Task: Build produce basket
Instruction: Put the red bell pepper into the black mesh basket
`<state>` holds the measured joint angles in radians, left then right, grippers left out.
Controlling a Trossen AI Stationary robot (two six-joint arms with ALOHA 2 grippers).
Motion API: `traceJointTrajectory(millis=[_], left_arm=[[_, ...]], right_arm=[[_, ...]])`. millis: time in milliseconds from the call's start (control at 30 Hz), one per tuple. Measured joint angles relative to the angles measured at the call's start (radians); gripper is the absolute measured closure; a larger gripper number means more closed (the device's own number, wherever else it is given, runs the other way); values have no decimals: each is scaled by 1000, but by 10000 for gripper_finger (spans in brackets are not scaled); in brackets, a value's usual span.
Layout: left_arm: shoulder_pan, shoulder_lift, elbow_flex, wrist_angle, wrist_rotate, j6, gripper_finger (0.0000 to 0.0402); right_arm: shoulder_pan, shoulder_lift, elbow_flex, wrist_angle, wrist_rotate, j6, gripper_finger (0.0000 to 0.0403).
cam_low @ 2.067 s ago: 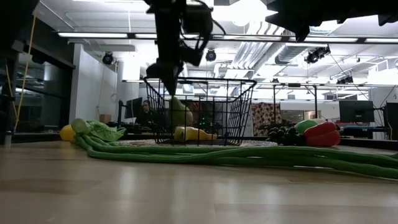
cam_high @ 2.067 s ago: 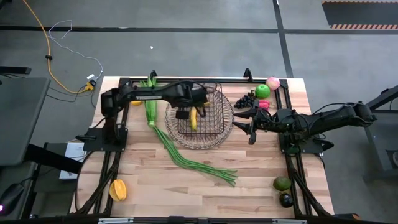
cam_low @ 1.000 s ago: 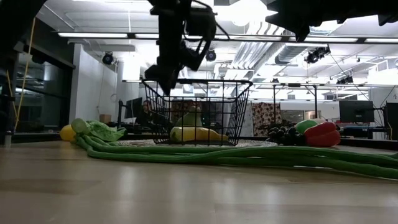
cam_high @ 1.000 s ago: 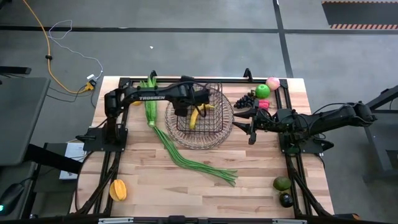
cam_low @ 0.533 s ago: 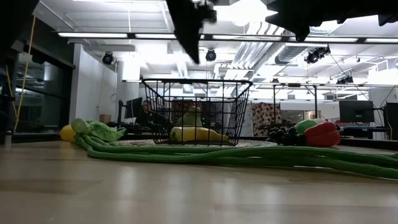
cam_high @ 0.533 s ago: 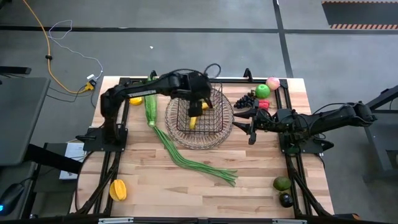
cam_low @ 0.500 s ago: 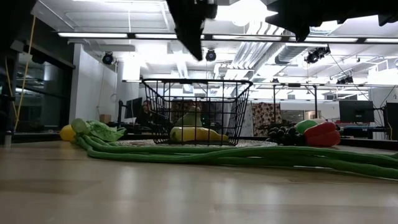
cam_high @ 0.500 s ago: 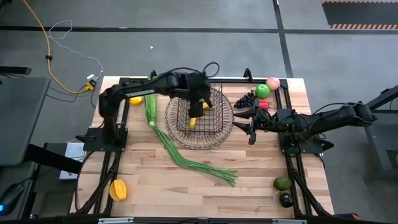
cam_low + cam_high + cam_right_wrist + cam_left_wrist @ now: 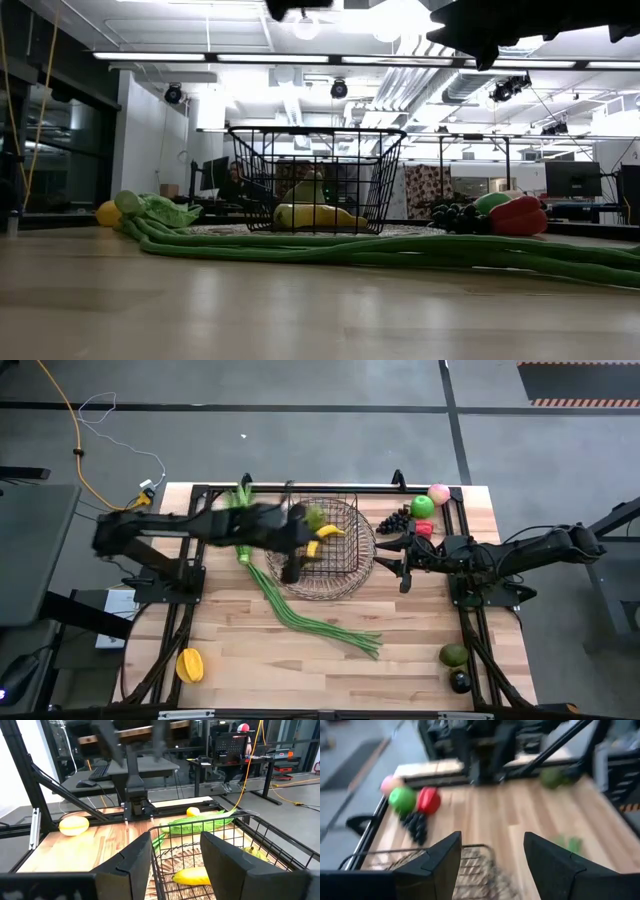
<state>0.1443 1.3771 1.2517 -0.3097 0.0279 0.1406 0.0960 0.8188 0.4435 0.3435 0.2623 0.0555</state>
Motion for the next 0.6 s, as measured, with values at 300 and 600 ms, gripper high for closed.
traceJointTrajectory(millis=[300,600], left_arm=[[-118,-348,-579,624,-74,-67,200],[-149,-550,-900,944,-148,-92,200]], right_arm=[[0,0,0,5,0,0,242],[0,0,0,99,0,-11,242]])
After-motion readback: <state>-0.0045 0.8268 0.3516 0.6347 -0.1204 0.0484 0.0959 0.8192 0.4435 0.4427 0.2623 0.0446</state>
